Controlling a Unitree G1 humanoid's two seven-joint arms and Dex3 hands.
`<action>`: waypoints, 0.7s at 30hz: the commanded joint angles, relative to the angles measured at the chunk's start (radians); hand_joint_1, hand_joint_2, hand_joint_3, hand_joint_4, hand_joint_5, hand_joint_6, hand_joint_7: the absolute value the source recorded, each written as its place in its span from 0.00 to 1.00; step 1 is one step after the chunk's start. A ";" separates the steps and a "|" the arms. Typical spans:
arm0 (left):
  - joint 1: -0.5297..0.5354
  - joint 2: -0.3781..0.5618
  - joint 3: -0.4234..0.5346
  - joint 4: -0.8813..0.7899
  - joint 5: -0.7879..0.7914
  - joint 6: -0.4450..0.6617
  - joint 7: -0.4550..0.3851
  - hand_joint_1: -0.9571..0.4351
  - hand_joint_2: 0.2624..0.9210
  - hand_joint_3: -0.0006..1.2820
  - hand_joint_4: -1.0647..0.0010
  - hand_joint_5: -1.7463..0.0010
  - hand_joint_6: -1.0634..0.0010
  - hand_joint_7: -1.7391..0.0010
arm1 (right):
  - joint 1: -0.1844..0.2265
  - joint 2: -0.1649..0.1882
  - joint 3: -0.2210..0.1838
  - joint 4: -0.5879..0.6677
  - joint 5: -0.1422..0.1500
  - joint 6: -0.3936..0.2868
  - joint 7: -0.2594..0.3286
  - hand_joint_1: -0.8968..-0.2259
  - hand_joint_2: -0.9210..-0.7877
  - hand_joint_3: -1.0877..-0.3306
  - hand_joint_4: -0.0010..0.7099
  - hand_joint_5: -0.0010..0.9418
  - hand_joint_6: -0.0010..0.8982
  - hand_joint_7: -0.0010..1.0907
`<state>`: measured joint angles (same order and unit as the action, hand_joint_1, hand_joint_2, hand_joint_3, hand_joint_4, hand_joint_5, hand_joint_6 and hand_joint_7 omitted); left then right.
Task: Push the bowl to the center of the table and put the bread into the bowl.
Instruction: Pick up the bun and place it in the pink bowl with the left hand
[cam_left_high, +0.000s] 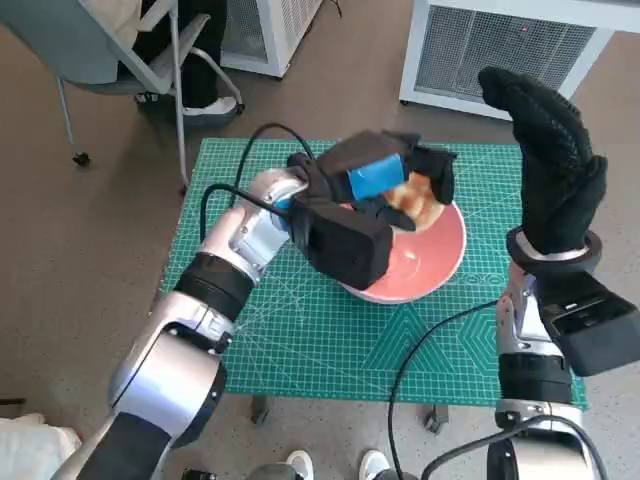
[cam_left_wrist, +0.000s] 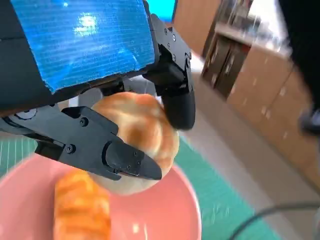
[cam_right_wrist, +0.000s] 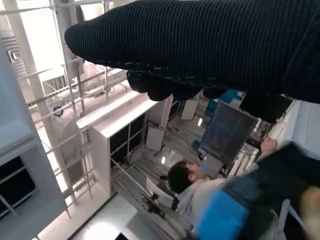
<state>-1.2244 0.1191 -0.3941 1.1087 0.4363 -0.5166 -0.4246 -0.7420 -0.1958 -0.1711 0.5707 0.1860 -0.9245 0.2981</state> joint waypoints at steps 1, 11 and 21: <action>-0.036 -0.014 -0.005 0.016 -0.017 0.036 -0.117 0.53 1.00 0.12 0.84 0.96 0.75 0.92 | 0.035 -0.008 -0.002 -0.010 -0.013 0.015 -0.013 0.43 0.00 0.47 0.51 0.00 0.10 0.51; -0.013 0.003 0.035 -0.005 -0.039 0.005 -0.107 0.52 1.00 0.14 0.88 1.00 0.76 0.97 | 0.034 -0.015 -0.007 -0.013 -0.016 0.025 -0.024 0.42 0.00 0.47 0.51 0.00 0.10 0.51; 0.087 -0.018 0.259 -0.017 -0.289 -0.087 -0.056 0.46 1.00 0.17 0.76 0.97 0.65 0.94 | 0.031 -0.013 -0.009 -0.037 -0.028 0.041 -0.040 0.43 0.00 0.47 0.50 0.00 0.10 0.51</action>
<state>-1.1760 0.1067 -0.1971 1.1077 0.2155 -0.5765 -0.4942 -0.7267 -0.2028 -0.1790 0.5414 0.1696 -0.9004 0.2711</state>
